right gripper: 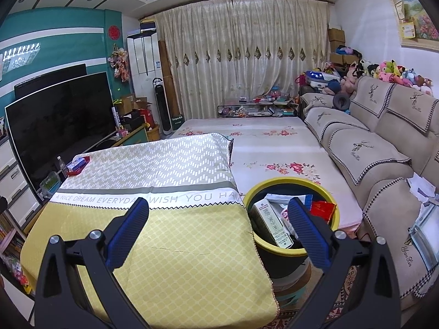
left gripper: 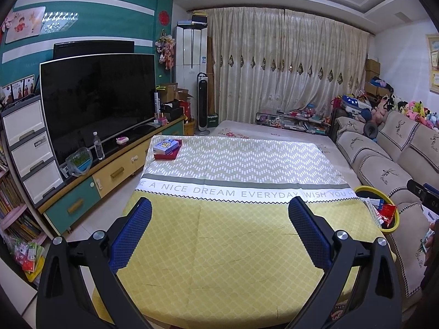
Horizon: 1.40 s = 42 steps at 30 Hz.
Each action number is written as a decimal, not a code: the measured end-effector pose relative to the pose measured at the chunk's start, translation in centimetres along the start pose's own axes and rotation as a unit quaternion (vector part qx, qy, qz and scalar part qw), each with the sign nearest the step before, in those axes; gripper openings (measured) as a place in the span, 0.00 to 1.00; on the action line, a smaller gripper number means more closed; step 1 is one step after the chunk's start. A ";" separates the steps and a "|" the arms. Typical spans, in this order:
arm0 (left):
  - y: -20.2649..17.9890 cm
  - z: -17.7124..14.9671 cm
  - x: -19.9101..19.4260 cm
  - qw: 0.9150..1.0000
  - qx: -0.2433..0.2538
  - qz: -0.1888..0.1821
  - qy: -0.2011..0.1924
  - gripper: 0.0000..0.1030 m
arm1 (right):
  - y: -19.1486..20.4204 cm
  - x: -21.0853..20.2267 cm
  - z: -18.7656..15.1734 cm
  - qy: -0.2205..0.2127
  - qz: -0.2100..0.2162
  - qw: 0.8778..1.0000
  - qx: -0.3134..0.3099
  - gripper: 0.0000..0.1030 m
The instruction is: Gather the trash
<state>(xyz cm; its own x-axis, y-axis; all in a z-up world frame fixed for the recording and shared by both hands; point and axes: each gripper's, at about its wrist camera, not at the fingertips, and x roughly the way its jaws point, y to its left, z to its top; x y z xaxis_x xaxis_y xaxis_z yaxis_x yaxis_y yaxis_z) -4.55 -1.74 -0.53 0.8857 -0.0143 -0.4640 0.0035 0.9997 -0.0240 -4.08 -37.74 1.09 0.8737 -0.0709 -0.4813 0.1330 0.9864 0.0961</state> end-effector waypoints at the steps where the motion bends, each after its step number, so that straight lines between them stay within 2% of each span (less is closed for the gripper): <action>1: 0.0 0.0 0.0 1.000 0.000 0.000 0.000 0.95 | 0.1 0.1 -0.1 0.001 0.000 1.000 0.000 0.93; 42: 0.0 -0.3 0.8 1.000 0.007 0.001 0.008 0.95 | 0.3 0.7 -0.6 0.008 0.005 1.000 0.001 0.93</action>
<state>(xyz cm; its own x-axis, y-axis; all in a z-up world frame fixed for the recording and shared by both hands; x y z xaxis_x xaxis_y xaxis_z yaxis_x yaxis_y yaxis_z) -4.00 -1.78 -1.15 0.8780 -0.0119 -0.4785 0.0078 0.9999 -0.0106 -3.71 -37.42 0.30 0.8679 -0.0582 -0.4933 0.1244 0.9870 0.1023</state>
